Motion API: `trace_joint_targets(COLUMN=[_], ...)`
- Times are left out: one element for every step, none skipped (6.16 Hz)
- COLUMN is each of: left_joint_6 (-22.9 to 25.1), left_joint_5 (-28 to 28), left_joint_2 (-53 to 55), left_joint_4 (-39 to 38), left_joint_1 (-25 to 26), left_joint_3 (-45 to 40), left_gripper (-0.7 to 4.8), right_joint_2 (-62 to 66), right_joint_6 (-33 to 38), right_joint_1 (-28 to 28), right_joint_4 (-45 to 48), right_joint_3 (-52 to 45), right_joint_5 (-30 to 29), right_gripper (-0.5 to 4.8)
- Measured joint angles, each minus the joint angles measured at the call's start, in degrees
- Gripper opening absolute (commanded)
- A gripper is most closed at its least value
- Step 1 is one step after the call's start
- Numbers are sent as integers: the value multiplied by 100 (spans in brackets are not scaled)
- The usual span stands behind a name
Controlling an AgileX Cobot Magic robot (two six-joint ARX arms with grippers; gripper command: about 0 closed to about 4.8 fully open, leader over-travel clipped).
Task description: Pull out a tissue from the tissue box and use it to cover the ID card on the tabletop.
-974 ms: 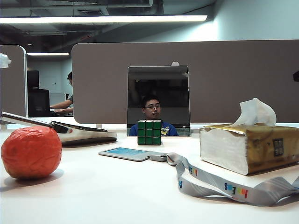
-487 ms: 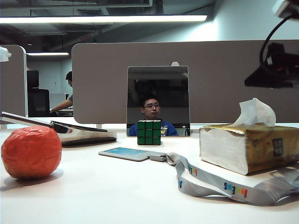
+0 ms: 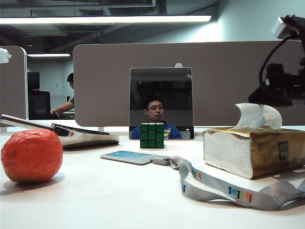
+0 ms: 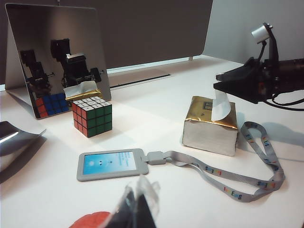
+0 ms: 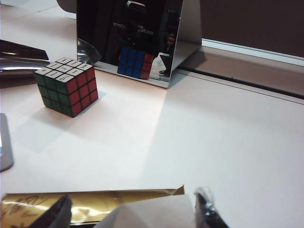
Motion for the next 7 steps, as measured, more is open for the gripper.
trace_joint_targets(left_joint_6=[0, 0, -2, 0, 0, 0, 0], left_joint_5=[0, 0, 0, 0, -2, -2, -2], left_joint_2=[0, 0, 0, 0, 0, 0, 0], left_joint_4=[2, 2, 2, 2, 2, 2, 2], left_joint_1=[0, 0, 0, 0, 0, 0, 0], left_joint_3=[0, 0, 0, 0, 0, 0, 0], left_gripper=[-6, -6, -6, -6, -6, -6, -6], right_joint_2=[286, 511, 511, 511, 511, 511, 511], right_joint_6=[0, 133, 162, 170, 170, 225, 439], right_joint_1=[0, 4, 2, 2, 2, 2, 4], right_joint_4=[149, 157, 192, 190, 693, 1060, 1569], right_joint_3=[39, 79, 111, 114, 114, 116, 146], right_joint_5=[70, 79, 81, 79, -369, -605, -828], right_gripper=[328, 239, 138, -5, -5, -5, -6])
